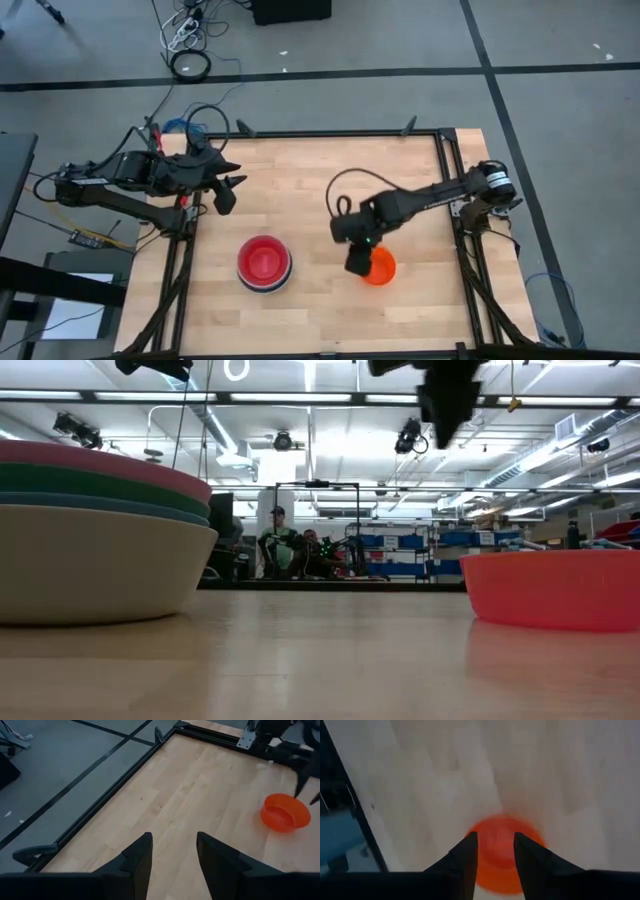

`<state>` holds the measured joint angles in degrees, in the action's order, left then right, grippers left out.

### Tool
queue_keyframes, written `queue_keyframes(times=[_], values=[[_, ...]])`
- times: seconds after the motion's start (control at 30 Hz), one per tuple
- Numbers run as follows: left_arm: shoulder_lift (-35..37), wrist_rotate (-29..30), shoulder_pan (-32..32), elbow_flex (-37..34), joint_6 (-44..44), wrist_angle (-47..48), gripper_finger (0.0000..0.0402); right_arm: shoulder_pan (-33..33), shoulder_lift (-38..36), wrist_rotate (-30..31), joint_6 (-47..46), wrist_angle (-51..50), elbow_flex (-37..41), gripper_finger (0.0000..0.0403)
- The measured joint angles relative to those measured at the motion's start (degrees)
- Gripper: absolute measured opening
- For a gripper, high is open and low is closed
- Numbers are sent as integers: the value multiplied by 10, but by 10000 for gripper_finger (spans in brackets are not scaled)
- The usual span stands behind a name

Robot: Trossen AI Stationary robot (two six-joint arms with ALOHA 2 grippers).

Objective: Nest bowls inside each other
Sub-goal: Stack the orange bowl on top of the light pink bowl

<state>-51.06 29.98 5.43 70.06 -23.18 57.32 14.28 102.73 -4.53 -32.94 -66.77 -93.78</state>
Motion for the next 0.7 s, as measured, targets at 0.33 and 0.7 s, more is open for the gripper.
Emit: queue_keyframes(times=[0.33,0.7], values=[[-1,0,0,-38,-2,-7,163,56,2,-23,-90,124,119,159],[-1,0,0,-129,-22,-91,163,79,2,-72,-177,330,276,175]])
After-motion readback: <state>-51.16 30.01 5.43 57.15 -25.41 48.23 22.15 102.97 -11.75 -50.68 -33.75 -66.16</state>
